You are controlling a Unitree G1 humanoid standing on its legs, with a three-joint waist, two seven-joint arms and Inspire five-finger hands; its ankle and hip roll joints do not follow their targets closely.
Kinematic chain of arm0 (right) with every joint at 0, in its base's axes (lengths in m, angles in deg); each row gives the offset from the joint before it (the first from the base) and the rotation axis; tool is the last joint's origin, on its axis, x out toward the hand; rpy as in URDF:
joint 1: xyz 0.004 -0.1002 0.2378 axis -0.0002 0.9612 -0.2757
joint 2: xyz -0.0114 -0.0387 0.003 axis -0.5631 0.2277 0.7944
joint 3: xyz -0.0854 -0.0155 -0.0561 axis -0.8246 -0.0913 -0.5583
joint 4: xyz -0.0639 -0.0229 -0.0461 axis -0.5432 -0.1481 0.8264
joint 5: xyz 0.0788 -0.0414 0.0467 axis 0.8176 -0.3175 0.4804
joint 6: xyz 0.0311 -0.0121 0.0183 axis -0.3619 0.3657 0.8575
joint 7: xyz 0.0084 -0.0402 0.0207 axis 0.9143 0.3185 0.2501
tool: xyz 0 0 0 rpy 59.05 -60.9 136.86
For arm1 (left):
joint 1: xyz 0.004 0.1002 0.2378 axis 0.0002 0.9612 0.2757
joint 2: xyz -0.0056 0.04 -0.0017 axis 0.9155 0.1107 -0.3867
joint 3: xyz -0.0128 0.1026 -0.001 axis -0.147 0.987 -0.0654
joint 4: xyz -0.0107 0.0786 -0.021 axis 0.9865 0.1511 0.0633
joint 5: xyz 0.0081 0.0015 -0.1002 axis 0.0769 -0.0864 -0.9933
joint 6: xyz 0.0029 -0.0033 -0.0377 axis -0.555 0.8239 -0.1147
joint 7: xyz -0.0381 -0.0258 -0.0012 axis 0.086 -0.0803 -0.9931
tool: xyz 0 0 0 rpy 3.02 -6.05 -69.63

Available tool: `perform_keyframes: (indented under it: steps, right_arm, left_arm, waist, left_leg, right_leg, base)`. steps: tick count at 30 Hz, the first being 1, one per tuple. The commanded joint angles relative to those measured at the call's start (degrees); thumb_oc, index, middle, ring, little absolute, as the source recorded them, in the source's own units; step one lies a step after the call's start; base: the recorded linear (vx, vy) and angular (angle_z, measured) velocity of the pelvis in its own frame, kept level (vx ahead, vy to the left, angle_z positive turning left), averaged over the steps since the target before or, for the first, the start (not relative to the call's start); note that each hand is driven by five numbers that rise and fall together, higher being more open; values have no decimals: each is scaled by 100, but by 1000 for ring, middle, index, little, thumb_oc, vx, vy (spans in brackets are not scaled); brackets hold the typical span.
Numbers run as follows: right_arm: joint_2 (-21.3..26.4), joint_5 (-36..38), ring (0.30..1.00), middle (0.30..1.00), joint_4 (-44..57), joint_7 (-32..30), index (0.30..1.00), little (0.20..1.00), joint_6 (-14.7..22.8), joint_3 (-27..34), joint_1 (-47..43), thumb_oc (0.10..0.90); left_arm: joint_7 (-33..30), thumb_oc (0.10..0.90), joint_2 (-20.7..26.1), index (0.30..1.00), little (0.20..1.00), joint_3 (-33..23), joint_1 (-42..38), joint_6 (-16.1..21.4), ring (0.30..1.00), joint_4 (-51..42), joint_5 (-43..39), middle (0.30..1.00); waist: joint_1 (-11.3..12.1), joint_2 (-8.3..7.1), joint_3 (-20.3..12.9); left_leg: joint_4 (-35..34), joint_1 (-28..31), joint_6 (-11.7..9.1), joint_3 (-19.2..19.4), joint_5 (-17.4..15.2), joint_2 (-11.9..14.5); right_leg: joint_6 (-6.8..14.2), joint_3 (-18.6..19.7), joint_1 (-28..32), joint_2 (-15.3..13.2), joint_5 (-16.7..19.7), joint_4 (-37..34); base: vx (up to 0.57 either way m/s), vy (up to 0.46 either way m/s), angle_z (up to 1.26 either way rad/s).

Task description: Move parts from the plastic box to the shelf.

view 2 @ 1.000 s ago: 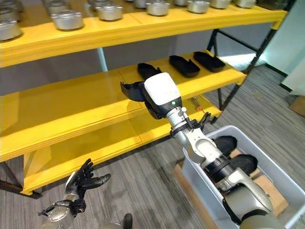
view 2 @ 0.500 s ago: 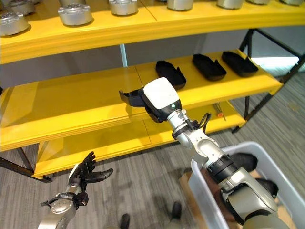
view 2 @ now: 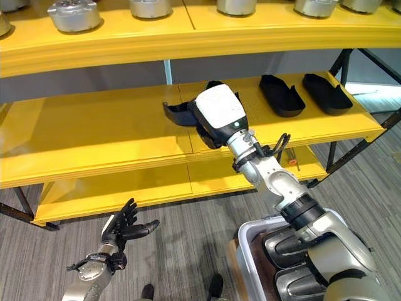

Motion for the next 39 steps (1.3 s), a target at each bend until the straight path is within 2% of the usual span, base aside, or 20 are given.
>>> perform_keyframes:
  steps: [1,3,5,6,7,8,10,13,15,17,19,22,24,27,28,29,30,34,36,39]
  right_arm:
    - [-319,283,300,300,417,-609,300,300,148,130,-1166,400]
    - [-282,302,300,300,500,-679,300,300,129,173,-1169,400]
    - [-232,284,300,300,496,-715,300,300,74,242,-1113,400]
    - [-233,284,300,300,501,-714,300,300,73,246,-1103,400]
    - [-177,310,300,300,528,-733,300,300,45,340,-972,400]
    - [-172,310,300,300,538,-731,300,300,45,351,-956,400]
    - [-52,325,300,300,580,-763,300,300,38,411,-857,400]
    - [70,288,300,300,663,-738,300,300,-10,463,-790,400]
    - [-53,262,300,300,701,-706,300,300,-28,609,-519,400]
    - [-141,278,300,300,726,-690,300,300,-49,638,-454,400]
    - [-312,291,300,300,720,-647,300,300,-59,716,-222,400]
    - [-350,260,300,300,691,-619,300,300,-88,717,-214,400]
    - [-394,175,300,300,605,-570,300,300,-144,644,-245,400]
    - [-410,138,300,300,542,-557,300,300,-184,634,-242,400]
    - [-528,161,300,300,451,-556,300,300,-213,620,-245,400]
    - [-528,162,300,300,447,-558,300,300,-213,618,-253,400]
    - [-576,197,300,300,389,-513,300,300,-205,562,-286,400]
    - [-636,306,300,300,298,-445,300,300,-173,530,-269,400]
    - [-595,308,300,300,245,-422,300,300,-181,501,-310,400]
    - [-540,465,300,300,289,-477,300,300,-90,563,-425,400]
  left_arm:
    - [-79,900,590,1000,1000,100,-158,467,1000,-405,-146,1000]
    - [-29,900,622,1000,1000,132,-176,451,1000,-415,-198,1000]
    - [10,900,640,1000,1000,121,-173,403,1000,-413,-189,1000]
    - [11,900,643,1000,1000,122,-169,400,1000,-414,-189,1000]
    - [35,900,673,1000,1000,126,-179,374,1000,-374,-139,1000]
    - [35,900,676,1000,1000,133,-178,374,1000,-372,-138,1000]
    - [37,900,672,1000,1000,186,-225,373,1000,-314,-90,1000]
    - [-3,900,633,1000,1000,216,-283,382,1000,-274,-58,1000]
    - [-27,900,575,1000,1000,217,-252,390,1000,-265,-116,1000]
    - [-17,900,600,1000,1000,210,-251,376,1000,-269,-122,1000]
    - [44,900,681,1000,1000,274,-276,371,1000,-327,-35,1000]
    - [55,900,727,1000,1000,299,-285,372,1000,-325,-24,1000]
    - [10,900,795,1000,1000,348,-408,398,1000,-365,26,1000]
    - [-26,900,800,1000,1000,342,-439,402,1000,-360,35,1000]
    - [-84,900,824,1000,1000,346,-459,410,1000,-390,6,1000]
    - [-85,900,823,1000,1000,343,-463,410,1000,-390,6,1000]
    - [-69,900,869,1000,1000,357,-480,410,1000,-402,3,1000]
    - [32,900,939,1000,1000,518,-542,367,1000,-419,149,1000]
    - [112,900,981,1000,1000,555,-575,369,1000,-387,232,1000]
    - [140,900,1034,1000,1000,485,-599,457,1000,-404,192,1000]
  waist:
    - [256,-350,-325]
    - [401,-442,-45]
    - [355,-468,-65]
    - [361,-475,-74]
    - [350,-510,-99]
    - [357,-512,-112]
    - [334,-447,-138]
    - [385,-318,-222]
    - [438,-304,-373]
    - [471,-339,-383]
    - [543,-464,-379]
    - [572,-540,-400]
    - [568,-666,-403]
    - [546,-706,-437]
    - [505,-683,-374]
    - [513,-687,-381]
    - [450,-608,-223]
    - [312,-492,9]
    - [248,-473,69]
    - [119,-486,123]
  left_leg:
    - [1089,-102,135,-2,-110,-462]
    - [2082,-811,70,52,263,-691]
    - [1574,-1049,157,429,259,-331]
    - [1509,-1010,154,442,275,-327]
    - [916,-1163,147,740,515,87]
    - [824,-1125,133,747,569,96]
    - [66,-1298,-81,1095,1322,544]
    - [-215,-1333,-264,1156,1511,693]
    - [-185,-1057,-152,1254,1228,490]
    - [-134,-999,-98,1310,1145,411]
    - [313,-1084,126,1475,802,131]
    - [433,-1143,202,1491,676,19]
    - [674,-1318,426,1501,352,-342]
    - [741,-1377,525,1528,219,-505]
    - [758,-1247,744,1603,-40,-691]
    - [756,-1266,756,1618,-23,-695]
    - [764,-1153,892,1658,-131,-774]
    - [648,-894,1027,1728,-211,-847]
    - [509,-694,989,1787,-250,-838]
    - [369,-523,694,1712,-256,-647]
  right_leg:
    - [140,142,-80,-438,-382,788]
    - [65,-132,169,-519,-425,707]
    - [128,-346,291,-541,-498,603]
    - [128,-345,303,-537,-500,587]
    - [225,-429,472,-574,-553,522]
    - [218,-430,469,-562,-552,514]
    - [284,-471,602,-545,-627,500]
    - [359,-401,779,-556,-706,503]
    - [495,-267,1023,-767,-763,486]
    - [529,-202,1088,-856,-763,498]
    - [648,-116,1176,-1195,-667,585]
    - [692,-76,1121,-1322,-617,631]
    - [822,52,932,-1629,-161,749]
    - [891,84,848,-1773,117,796]
    - [870,145,470,-1960,402,1492]
    - [869,164,436,-1967,416,1500]
    - [843,176,97,-2037,685,2199]
    - [808,34,-273,-2040,692,2987]
    - [803,-14,-428,-2036,600,2709]
    - [937,124,-749,-2066,637,1096]
  base:
    - [-23,-133,42]
    - [-52,-125,57]
    - [46,-23,69]
    - [179,65,102]
    - [132,46,100]
    - [189,106,73]
    - [183,147,30]
    - [244,234,20]
    - [366,388,-33]
    - [212,234,-72]
    - [192,271,-38]
    - [108,180,-4]
    - [133,276,14]
    - [124,232,11]
    - [142,266,-1]
    - [122,367,-14]
    - [4,161,-23]
    - [64,189,-17]
    - [150,7,-5]
    - [165,-186,-27]
